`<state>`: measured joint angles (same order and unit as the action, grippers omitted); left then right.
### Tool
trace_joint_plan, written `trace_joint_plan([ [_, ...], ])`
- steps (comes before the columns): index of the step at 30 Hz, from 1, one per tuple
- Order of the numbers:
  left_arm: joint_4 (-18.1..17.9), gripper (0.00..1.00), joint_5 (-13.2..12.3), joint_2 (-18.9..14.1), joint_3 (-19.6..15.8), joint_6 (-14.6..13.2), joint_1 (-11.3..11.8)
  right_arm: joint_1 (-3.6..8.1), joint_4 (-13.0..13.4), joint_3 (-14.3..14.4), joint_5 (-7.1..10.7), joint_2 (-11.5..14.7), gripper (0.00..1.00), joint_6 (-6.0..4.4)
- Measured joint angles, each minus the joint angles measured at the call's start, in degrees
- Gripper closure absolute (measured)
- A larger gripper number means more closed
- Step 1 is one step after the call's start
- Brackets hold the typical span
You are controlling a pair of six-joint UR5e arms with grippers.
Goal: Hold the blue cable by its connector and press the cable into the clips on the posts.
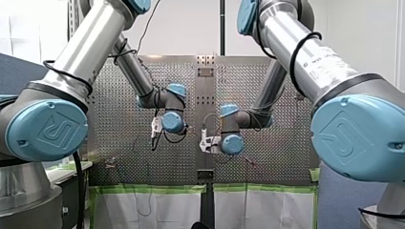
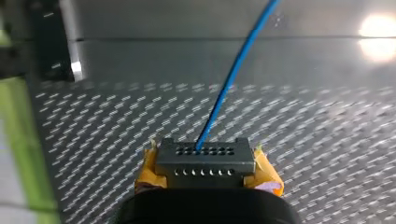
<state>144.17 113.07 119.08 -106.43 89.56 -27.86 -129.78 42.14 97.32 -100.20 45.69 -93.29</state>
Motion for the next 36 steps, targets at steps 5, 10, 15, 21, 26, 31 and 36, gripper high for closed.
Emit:
trace_joint_plan([
  [5,-0.4,1.00,-0.1,1.8,0.0,0.0,-0.3,0.32,2.1,2.1,-1.05,-2.1,1.00,-0.17],
  [10,-1.8,1.00,-0.3,3.9,-0.4,0.4,-1.0,0.96,4.5,4.4,-1.30,-4.4,1.00,-0.66],
  [15,-4.3,1.00,-0.4,6.5,-0.8,1.2,-1.4,1.72,7.0,7.0,-1.46,-5.6,1.00,-0.84],
  [21,-7.0,1.00,-1.8,9.5,-1.0,1.4,-1.9,2.49,10.2,10.2,-1.40,-5.7,1.00,-1.19],
  [26,-9.4,1.00,-2.1,12.1,-1.0,1.4,-2.3,3.19,11.3,12.5,-1.39,-5.7,1.00,-1.28],
  [31,-10.8,1.00,-2.5,14.4,-0.9,1.5,-2.8,3.86,11.8,14.7,-1.37,-5.7,1.00,-1.27],
  [36,-11.6,1.00,-3.3,17.0,0.7,1.4,-3.6,4.47,13.0,16.1,-1.38,-5.7,1.00,-1.31],
])
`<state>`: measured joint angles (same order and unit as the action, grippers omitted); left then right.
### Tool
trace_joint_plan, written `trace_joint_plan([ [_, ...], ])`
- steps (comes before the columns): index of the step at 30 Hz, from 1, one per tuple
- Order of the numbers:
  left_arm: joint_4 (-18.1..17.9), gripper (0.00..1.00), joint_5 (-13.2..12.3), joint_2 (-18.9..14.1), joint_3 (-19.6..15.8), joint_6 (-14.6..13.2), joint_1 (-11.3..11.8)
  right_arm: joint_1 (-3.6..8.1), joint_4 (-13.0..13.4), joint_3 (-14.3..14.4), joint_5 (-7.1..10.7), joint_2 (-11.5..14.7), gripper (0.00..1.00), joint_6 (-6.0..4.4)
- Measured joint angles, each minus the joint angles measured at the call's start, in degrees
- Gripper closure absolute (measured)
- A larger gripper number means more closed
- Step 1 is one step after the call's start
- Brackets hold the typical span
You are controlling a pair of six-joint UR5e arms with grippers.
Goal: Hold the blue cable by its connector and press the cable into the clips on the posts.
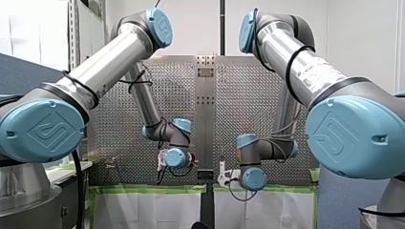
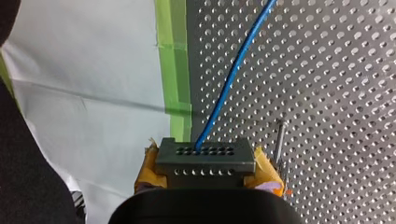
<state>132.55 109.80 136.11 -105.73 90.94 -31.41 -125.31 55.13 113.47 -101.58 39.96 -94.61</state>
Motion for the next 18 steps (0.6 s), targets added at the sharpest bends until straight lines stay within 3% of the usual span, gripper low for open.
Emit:
trace_joint_plan([
  [4,-0.6,1.00,0.1,2.1,1.2,0.1,-0.9,0.66,0.7,0.5,-0.05,0.0,1.00,-0.06],
  [9,-0.9,1.00,1.9,4.7,1.8,0.1,-1.8,1.95,1.0,0.6,-0.05,0.0,1.00,-0.28],
  [18,-1.6,1.00,5.1,5.6,3.1,-0.7,-3.7,3.80,1.9,1.0,0.24,0.0,1.00,-0.21],
])
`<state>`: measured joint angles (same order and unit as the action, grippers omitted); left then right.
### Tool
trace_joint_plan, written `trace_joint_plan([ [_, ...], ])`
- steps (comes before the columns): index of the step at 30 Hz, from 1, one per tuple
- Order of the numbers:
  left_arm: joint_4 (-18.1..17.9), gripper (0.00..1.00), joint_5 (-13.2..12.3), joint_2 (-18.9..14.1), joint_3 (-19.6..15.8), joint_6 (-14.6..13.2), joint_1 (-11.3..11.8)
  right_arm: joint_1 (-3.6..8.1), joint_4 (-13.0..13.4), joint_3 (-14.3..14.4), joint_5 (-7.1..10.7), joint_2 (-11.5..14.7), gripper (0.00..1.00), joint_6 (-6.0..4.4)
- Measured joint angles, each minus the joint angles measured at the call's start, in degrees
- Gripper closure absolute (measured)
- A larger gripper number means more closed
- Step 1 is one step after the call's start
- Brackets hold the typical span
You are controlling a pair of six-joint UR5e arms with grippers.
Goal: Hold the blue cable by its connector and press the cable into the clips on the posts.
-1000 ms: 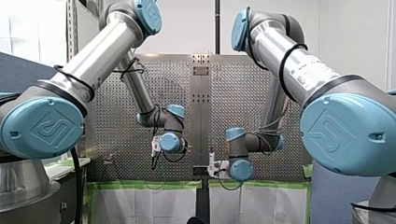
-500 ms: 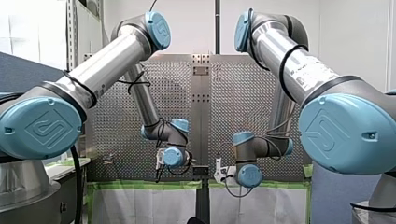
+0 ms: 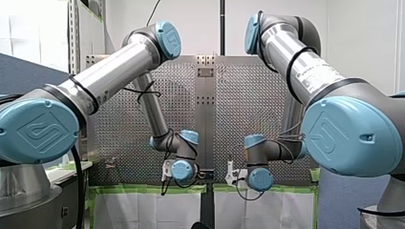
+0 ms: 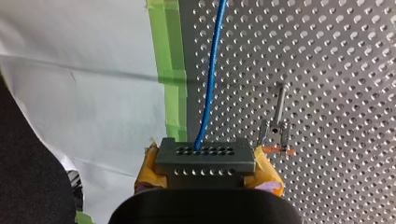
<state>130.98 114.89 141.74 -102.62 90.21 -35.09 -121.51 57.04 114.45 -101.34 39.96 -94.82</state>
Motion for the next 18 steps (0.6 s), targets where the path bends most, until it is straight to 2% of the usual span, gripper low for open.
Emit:
trace_joint_plan([
  [8,0.0,1.00,3.1,0.0,2.4,-0.2,-2.3,1.74,1.0,0.2,0.61,0.0,1.00,0.21],
  [12,-0.1,1.00,4.5,0.2,3.8,-0.2,-3.2,3.30,1.7,0.3,1.45,0.0,1.00,0.40],
  [18,0.8,1.00,5.8,2.5,6.7,-0.2,-4.2,5.91,4.0,0.9,3.86,0.0,1.00,-0.24],
])
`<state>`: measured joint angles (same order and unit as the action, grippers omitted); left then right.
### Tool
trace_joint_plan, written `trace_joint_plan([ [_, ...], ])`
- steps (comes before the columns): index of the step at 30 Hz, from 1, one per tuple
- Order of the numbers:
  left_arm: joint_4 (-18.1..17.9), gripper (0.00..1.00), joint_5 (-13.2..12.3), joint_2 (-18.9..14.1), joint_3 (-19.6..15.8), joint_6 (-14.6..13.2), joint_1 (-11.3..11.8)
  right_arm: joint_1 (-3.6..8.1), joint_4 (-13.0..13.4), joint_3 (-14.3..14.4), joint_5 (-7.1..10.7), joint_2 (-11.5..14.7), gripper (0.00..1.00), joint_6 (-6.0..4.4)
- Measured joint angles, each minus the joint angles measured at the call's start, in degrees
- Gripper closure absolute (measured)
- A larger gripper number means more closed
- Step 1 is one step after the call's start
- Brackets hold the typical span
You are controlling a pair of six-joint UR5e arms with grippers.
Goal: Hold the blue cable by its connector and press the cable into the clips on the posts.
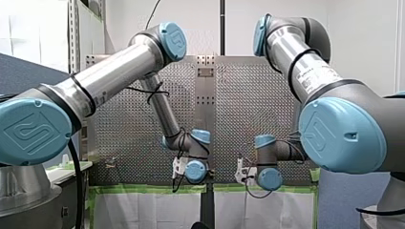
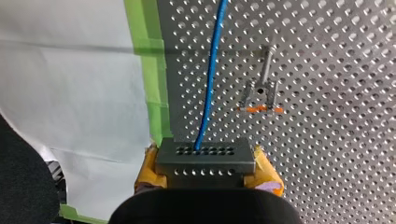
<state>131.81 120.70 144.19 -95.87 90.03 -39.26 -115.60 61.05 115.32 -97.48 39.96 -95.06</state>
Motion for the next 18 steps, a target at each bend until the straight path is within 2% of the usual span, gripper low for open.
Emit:
trace_joint_plan([
  [4,0.5,1.00,0.2,1.1,1.9,0.0,-0.3,1.76,1.8,0.1,1.75,0.0,1.00,-0.70],
  [7,1.3,1.00,0.9,2.2,3.4,0.4,-1.1,3.10,3.1,0.1,3.07,0.0,1.00,-1.78],
  [12,1.2,1.00,2.6,4.3,6.0,1.4,-2.9,5.74,5.7,0.1,5.72,0.0,1.00,-4.33],
  [18,-1.5,1.00,5.0,4.8,9.2,2.3,-4.8,8.80,8.8,0.0,8.78,0.0,1.00,-7.36],
])
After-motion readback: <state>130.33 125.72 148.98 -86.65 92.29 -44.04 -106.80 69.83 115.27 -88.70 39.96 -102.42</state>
